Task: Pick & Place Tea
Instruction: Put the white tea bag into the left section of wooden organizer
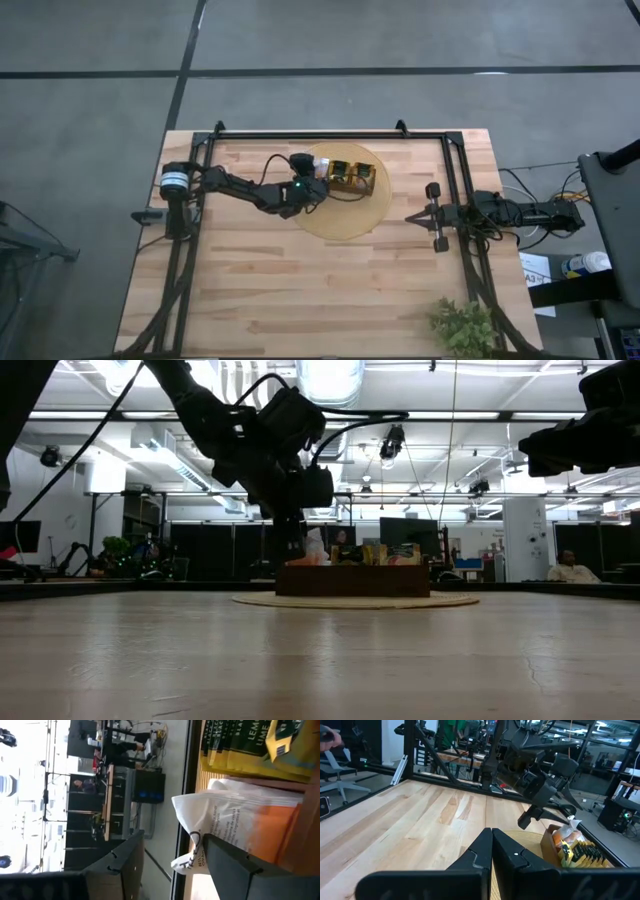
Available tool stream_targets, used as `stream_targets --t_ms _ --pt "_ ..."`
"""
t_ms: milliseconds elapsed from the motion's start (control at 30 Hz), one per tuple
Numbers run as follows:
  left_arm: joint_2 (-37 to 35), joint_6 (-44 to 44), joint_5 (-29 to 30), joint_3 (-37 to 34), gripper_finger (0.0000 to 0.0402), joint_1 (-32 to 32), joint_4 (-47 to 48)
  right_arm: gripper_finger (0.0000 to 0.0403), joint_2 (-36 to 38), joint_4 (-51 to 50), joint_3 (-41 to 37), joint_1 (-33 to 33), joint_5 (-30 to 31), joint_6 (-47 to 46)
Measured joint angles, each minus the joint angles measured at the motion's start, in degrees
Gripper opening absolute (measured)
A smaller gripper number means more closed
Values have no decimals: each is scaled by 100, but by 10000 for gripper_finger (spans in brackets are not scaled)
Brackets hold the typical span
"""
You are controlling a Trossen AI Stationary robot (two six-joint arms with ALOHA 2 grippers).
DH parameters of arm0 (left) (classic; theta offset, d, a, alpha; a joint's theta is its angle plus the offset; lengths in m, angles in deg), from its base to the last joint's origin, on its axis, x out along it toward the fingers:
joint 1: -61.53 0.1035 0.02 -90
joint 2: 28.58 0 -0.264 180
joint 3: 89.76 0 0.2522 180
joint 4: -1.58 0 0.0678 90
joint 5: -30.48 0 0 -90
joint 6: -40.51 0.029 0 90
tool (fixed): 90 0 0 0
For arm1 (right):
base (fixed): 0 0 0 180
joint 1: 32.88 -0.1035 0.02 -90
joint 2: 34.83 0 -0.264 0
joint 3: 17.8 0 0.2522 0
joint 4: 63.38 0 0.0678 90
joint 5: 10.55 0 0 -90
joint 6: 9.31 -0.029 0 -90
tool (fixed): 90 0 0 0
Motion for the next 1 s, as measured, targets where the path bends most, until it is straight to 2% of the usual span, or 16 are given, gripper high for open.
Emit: stream_targets --t_ms 433,1000 --pt "0 -82 63 -4 198 -1 -2 9 -1 0 0 2 0 0" --pt "0 240 109 74 198 -30 21 9 0 -1 1 0 0 0"
